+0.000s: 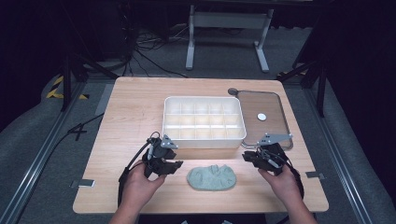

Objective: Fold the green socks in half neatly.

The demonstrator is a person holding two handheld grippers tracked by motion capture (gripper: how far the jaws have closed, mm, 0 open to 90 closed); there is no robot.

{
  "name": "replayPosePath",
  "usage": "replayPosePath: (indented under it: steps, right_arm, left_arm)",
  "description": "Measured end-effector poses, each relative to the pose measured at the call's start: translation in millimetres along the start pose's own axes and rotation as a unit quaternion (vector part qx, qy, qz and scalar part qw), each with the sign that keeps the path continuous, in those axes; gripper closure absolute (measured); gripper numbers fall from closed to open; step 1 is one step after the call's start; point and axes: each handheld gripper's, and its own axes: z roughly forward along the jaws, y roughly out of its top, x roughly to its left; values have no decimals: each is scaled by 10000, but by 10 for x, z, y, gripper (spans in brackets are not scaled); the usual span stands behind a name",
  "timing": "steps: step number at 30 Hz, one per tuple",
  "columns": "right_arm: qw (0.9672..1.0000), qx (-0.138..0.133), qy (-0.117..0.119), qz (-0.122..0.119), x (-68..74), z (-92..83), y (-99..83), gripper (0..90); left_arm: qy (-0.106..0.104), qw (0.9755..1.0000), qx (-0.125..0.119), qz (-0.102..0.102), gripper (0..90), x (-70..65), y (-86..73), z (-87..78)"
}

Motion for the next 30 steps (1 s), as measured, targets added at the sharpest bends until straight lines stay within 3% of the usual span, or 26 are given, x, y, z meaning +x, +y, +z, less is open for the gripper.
replayPosePath:
  steps: [2, 8, 9, 12, 17, 18, 20, 25, 30]
  right_arm:
    - [9999, 20, 64, -125, 95, 24, 20, 801]
    - [9994, 77, 273, -207, 232, 75, 37, 818]
    - [9986, 103, 441, -279, 320, 112, 45, 842]
    - [9965, 204, 658, -478, 473, 189, 62, 880]
    - [9929, 322, 907, -697, 665, 313, 75, 887]
    - [9910, 460, 984, -778, 760, 397, 68, 887]
    - [9897, 556, 1020, -841, 824, 471, 46, 887]
    - [9881, 699, 1063, -870, 918, 613, 8, 887]
    - [9875, 903, 959, -867, 944, 719, -24, 889]
  left_arm:
    - [-58, 10000, -25, 28, 583, -31, 24, 5]
    - [-99, 9999, 49, 82, 584, -94, 59, 52]
    - [-133, 9998, 72, 87, 584, -106, 63, 70]
    - [-188, 9997, 139, 66, 583, -111, 70, 91]
    - [-185, 9993, 313, 17, 581, -123, 61, 182]
    - [-221, 9989, 410, -52, 581, -123, 55, 218]
    - [-284, 9980, 543, -129, 580, -136, 34, 316]
    - [-316, 9967, 739, -75, 560, -205, 36, 428]
    - [-326, 9964, 773, -75, 542, -215, 34, 460]
